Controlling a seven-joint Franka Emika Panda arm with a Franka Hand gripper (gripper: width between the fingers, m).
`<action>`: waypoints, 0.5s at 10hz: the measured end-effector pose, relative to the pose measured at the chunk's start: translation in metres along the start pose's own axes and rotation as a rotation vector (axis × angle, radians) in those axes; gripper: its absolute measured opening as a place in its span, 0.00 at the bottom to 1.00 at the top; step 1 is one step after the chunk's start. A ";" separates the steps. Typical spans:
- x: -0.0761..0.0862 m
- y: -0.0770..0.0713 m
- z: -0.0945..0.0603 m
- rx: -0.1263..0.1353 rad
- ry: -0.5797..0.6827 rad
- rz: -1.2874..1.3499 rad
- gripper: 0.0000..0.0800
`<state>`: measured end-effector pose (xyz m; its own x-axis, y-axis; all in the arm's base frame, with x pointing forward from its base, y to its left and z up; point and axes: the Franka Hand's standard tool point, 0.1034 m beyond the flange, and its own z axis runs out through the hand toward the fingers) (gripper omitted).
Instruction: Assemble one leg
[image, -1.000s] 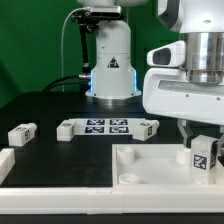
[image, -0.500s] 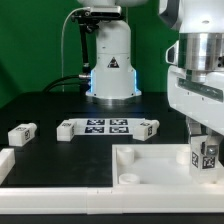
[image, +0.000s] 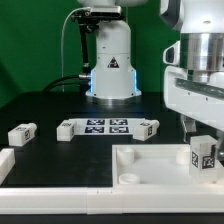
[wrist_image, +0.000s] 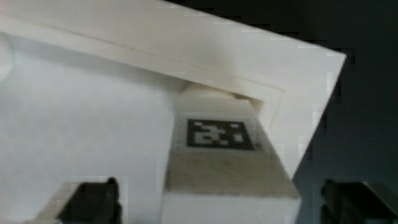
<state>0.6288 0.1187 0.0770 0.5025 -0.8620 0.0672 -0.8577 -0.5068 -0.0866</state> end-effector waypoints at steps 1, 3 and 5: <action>0.000 0.000 0.000 0.003 0.004 -0.164 0.76; 0.000 0.000 0.001 0.009 0.008 -0.397 0.81; -0.002 0.001 0.003 0.005 0.012 -0.699 0.81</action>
Offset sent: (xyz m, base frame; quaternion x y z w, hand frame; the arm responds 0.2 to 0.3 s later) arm -0.0080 0.0129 -0.0016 0.0317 -0.0083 -0.3489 0.9366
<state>0.6275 0.1201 0.0743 0.9350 -0.3337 0.1199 -0.3333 -0.9425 -0.0237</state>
